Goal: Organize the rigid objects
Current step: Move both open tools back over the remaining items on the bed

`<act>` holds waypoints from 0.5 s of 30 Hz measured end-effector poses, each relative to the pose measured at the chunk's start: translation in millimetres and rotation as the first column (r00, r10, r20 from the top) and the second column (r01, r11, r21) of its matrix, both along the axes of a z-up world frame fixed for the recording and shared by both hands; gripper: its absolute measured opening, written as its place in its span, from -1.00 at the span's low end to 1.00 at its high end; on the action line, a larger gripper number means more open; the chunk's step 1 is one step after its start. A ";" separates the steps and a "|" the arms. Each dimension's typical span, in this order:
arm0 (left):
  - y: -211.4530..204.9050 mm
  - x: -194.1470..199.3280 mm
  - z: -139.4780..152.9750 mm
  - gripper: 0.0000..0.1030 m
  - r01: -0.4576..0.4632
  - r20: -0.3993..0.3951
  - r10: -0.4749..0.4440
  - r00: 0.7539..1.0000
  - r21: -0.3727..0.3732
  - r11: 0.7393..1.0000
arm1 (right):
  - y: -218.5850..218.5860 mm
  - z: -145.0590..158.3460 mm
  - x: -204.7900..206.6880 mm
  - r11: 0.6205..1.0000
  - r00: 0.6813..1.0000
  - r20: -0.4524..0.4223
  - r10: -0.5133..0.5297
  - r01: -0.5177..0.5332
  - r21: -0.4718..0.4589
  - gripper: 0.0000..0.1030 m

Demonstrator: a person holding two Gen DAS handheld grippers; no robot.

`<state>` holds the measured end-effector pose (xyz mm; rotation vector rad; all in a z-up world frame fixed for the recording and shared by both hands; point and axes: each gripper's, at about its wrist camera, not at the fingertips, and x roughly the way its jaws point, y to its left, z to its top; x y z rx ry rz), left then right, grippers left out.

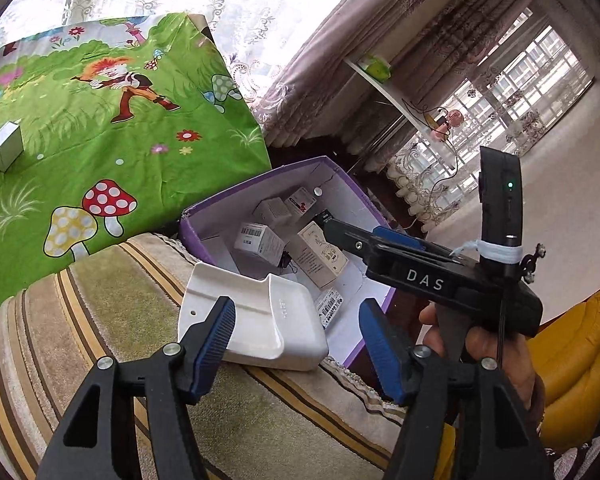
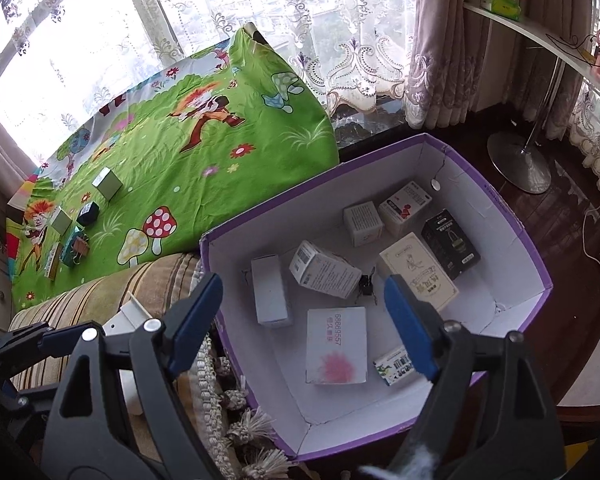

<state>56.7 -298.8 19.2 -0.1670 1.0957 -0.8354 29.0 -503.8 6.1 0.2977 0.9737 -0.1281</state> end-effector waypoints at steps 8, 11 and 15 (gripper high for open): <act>39.5 21.2 2.1 0.26 -0.190 -0.048 0.186 0.981 -0.095 0.977 | 39.1 3.7 2.9 0.982 0.983 0.011 0.185 -0.185 0.023 0.66; 45.2 22.9 2.5 0.26 -0.224 -0.043 0.220 0.974 -0.093 0.970 | 46.3 0.1 4.8 0.980 0.981 -0.004 0.196 -0.196 0.021 0.66; 47.0 21.8 6.2 0.26 -0.233 0.000 0.234 0.972 -0.090 0.968 | 52.1 0.9 5.4 0.979 0.979 -0.005 0.203 -0.203 0.016 0.66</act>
